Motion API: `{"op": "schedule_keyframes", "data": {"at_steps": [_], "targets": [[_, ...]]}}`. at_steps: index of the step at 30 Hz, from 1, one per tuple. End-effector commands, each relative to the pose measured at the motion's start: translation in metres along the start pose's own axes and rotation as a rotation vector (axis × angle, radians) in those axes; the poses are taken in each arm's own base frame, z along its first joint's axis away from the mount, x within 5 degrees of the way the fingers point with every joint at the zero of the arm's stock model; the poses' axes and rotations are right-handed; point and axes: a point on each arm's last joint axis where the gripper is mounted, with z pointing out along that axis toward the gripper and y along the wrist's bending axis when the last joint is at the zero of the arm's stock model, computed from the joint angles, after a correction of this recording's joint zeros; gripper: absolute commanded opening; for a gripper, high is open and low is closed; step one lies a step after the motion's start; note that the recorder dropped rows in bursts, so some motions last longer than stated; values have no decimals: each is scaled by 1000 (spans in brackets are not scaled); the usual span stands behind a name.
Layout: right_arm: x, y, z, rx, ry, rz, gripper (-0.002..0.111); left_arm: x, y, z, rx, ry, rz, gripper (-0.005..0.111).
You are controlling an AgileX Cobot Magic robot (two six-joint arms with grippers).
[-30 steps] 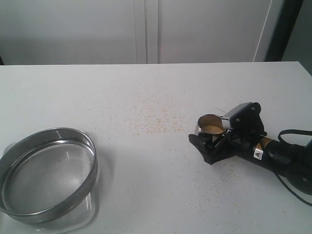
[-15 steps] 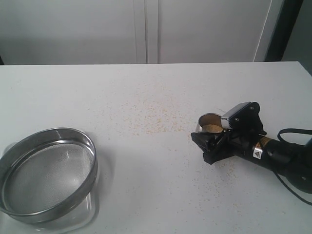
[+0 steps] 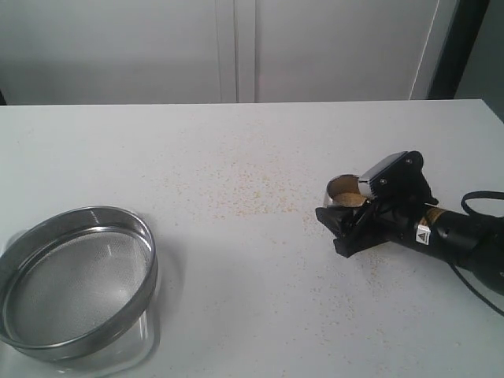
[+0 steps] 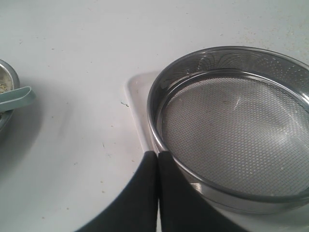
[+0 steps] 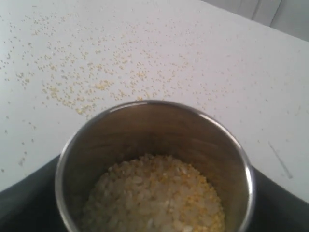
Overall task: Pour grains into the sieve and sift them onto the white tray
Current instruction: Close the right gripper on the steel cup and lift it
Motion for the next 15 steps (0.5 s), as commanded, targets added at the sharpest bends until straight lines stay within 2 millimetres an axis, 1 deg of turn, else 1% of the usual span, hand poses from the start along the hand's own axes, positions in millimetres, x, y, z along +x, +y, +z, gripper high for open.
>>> {"op": "schedule_keyframes", "data": {"at_steps": [1,8,15], "targets": [[-20,-1,-9,4,-34,-17,0,1,0,0,2,-3,-8,0],[-44,7,-26,-68,3,-111,0,1,0,0,2,-3,-8,0],[-71,15,-45,-113,-14,-118,0,1,0,0,2,-3,-8,0]]}}
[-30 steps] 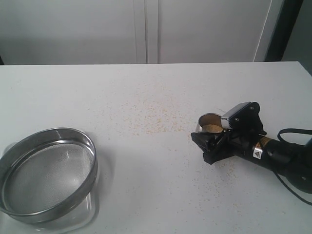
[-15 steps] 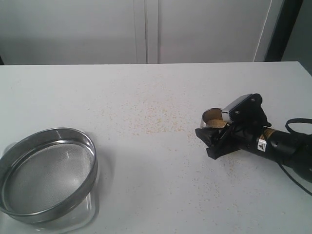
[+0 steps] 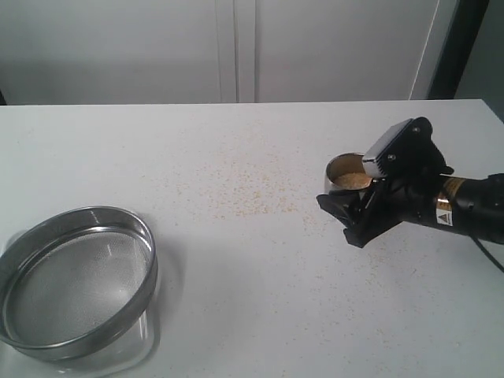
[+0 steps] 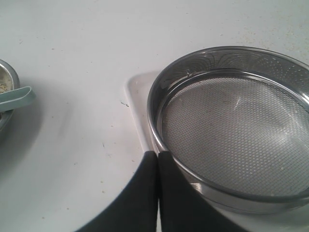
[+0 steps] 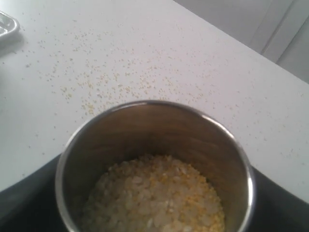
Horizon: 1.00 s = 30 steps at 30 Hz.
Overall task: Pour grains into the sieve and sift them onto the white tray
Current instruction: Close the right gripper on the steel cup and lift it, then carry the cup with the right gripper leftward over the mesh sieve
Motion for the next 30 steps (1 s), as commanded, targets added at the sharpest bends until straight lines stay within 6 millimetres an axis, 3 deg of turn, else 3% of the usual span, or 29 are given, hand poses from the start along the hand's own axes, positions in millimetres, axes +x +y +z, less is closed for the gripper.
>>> {"op": "schedule_keyframes", "data": {"at_steps": [1,12,24,30], "targets": [[-21,6,-14,-46,-48,0,0,1,0,0,2,-3,-8,0],[-50,38,-27,-125,4,-66,0,1,0,0,2,-3,-8,0],[-65,74,-23,-210,-3,-90,0,1,0,0,2,-3,-8,0],[-71,94,-18,-247,26,-10,0,1,0,0,2,-3,-8,0]]}}
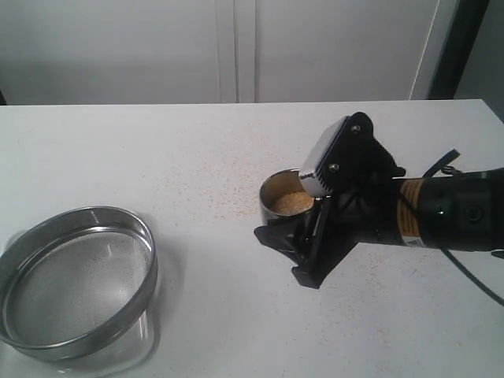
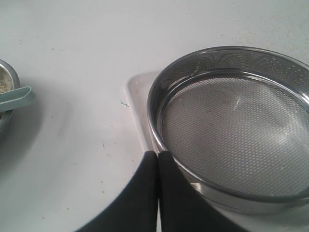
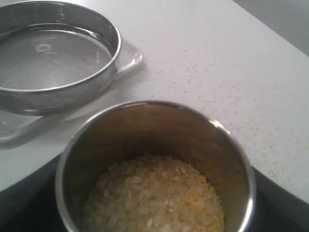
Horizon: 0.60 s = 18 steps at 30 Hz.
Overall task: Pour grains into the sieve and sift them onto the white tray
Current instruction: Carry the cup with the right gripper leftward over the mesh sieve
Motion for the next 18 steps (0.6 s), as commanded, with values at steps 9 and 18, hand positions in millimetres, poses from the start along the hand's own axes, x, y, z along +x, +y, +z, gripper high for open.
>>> {"op": "schedule_keyframes", "data": {"at_steps": [9,18], "targets": [[-31,28,13,-40,-17,33,0,1,0,0,2,-3,-8,0],[-64,45,22,10,-19,-51,0,1,0,0,2,-3,-8,0]]}}
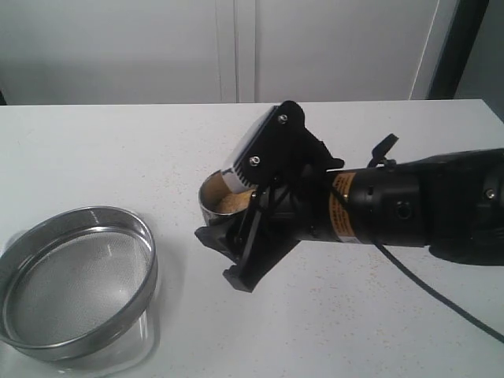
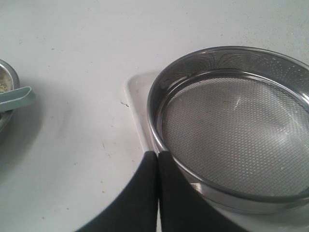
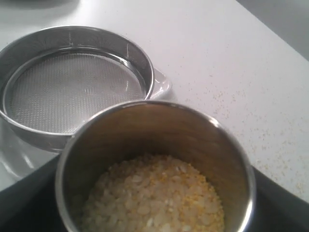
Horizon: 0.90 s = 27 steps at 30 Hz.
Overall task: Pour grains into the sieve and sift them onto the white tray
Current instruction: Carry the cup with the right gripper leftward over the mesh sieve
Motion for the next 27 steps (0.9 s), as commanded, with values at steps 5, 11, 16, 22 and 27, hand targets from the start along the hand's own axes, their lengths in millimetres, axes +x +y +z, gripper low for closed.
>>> {"op": "schedule_keyframes", "data": {"at_steps": [5,11,16,22,27], "targets": [[-33,11,1,35,-46,-45,0,1,0,0,2,-3,-8,0],[-45,19,14,43,-37,-71,0,1,0,0,2,-3,-8,0],[-54,26,31,49,-21,-91,0,1,0,0,2,-3,-8,0],[-64,32,49,80,3,-136,0,1,0,0,2,-3,-8,0],[-71,43,66,81,18,-205,0,1,0,0,2,-3,-8,0]]}}
